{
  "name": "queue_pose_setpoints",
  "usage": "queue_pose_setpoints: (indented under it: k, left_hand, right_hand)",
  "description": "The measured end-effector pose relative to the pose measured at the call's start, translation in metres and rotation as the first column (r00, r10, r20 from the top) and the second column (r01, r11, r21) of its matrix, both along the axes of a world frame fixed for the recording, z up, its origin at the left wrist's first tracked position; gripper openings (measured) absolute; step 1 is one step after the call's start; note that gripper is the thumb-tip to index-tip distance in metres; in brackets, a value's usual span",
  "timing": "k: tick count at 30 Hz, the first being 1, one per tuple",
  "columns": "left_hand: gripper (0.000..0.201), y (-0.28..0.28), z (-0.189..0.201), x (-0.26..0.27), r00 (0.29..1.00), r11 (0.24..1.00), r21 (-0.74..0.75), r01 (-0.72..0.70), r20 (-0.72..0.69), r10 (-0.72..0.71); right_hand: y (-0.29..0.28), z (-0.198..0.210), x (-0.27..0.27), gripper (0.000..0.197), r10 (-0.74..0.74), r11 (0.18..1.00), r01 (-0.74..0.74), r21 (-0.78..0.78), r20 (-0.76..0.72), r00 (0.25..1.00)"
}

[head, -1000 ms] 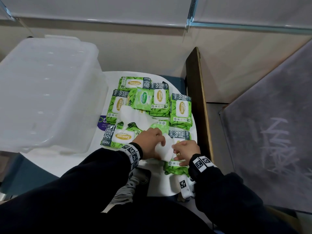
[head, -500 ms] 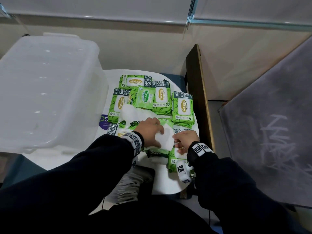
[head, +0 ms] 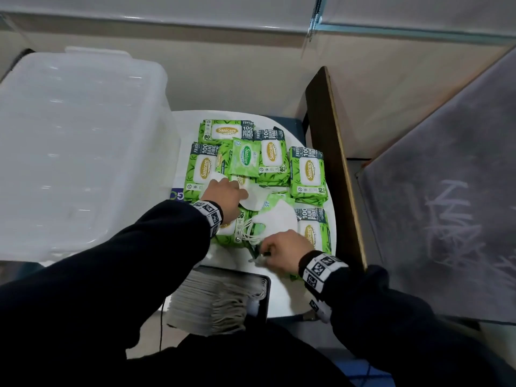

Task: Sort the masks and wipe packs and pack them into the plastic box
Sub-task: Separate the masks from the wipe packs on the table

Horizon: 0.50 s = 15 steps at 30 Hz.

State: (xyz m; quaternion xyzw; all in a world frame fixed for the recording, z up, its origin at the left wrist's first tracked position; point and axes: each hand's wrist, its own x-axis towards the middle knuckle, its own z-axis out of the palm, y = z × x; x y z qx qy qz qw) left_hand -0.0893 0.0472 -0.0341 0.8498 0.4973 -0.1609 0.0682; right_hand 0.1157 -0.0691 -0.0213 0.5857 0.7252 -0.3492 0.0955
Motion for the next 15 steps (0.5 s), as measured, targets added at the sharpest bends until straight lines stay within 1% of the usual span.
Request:
queue_pose_setpoints:
  k: [1,2,3,4,5,6,7,8,9,10,11,12,13,14,15]
  left_hand:
    - [0.038,-0.001,-0.002,-0.001,0.999,0.998,0.049,0.037,0.004,-0.037]
    - [0.032,-0.002,-0.004,-0.002,0.998,0.993,0.102,0.062,0.022,-0.065]
    - [0.03,-0.002,-0.004,-0.003,0.996,0.989,0.135,0.063,0.054,-0.071]
    - [0.03,-0.002,-0.003,-0.003,0.992,0.99,0.139,0.031,0.115,-0.048]
    - [0.03,-0.001,0.0,-0.004,0.979,0.992,0.119,-0.029,0.203,0.004]
    - [0.03,-0.001,0.005,-0.005,0.948,0.99,0.088,-0.106,0.309,0.074]
    - [0.029,-0.001,0.011,-0.007,0.894,0.981,0.041,-0.192,0.421,0.157]
    - [0.027,-0.001,0.016,-0.009,0.81,0.959,-0.039,-0.282,0.526,0.259]
    - [0.024,-0.002,0.021,-0.012,0.684,0.919,-0.149,-0.365,0.627,0.373]
    - [0.018,-0.005,0.023,-0.017,0.516,0.857,-0.295,-0.423,0.699,0.495]
    - [0.017,-0.009,0.026,-0.021,0.323,0.781,-0.443,-0.44,0.734,0.598]
    - [0.02,-0.014,0.028,-0.027,0.135,0.695,-0.577,-0.428,0.72,0.681]
    - [0.022,-0.021,0.031,-0.032,-0.031,0.613,-0.686,-0.392,0.676,0.736]
    - [0.019,-0.028,0.033,-0.036,-0.163,0.539,-0.767,-0.348,0.616,0.771]
    - [0.012,-0.036,0.036,-0.039,-0.268,0.47,-0.833,-0.291,0.542,0.796]
  right_hand:
    - [-0.002,-0.002,-0.007,0.027,0.068,0.998,-0.068,0.008,0.072,0.995]
    - [-0.003,-0.006,-0.012,0.026,0.108,0.994,-0.111,0.013,0.114,0.988]
    - [-0.003,-0.006,-0.017,0.023,0.122,0.992,-0.124,0.007,0.145,0.982]
    - [-0.003,-0.006,-0.02,0.019,0.116,0.993,-0.118,0.006,0.165,0.979]
    - [-0.002,-0.004,-0.022,0.016,0.093,0.996,-0.094,0.0,0.163,0.982]
    - [0.0,-0.003,-0.022,0.012,0.064,0.998,-0.063,-0.009,0.135,0.989]
    - [0.003,-0.001,-0.021,0.007,0.006,0.999,-0.004,-0.032,0.073,0.997]
    - [0.006,0.001,-0.02,0.001,-0.073,0.996,0.072,-0.056,-0.024,0.997]
    - [0.009,0.005,-0.019,0.004,-0.174,0.983,0.164,-0.088,-0.119,0.977]
    - [0.013,0.008,-0.018,0.007,-0.279,0.958,0.258,-0.124,-0.209,0.937]
    - [0.016,0.015,-0.018,0.006,-0.392,0.918,0.352,-0.182,-0.295,0.871]
    - [0.018,0.023,-0.018,0.005,-0.503,0.863,0.43,-0.264,-0.38,0.776]
    - [0.021,0.03,-0.02,0.006,-0.612,0.79,0.487,-0.371,-0.45,0.65]
    - [0.023,0.036,-0.022,0.007,-0.711,0.703,0.52,-0.485,-0.497,0.498]
    - [0.026,0.042,-0.024,0.006,-0.784,0.617,0.529,-0.583,-0.516,0.347]
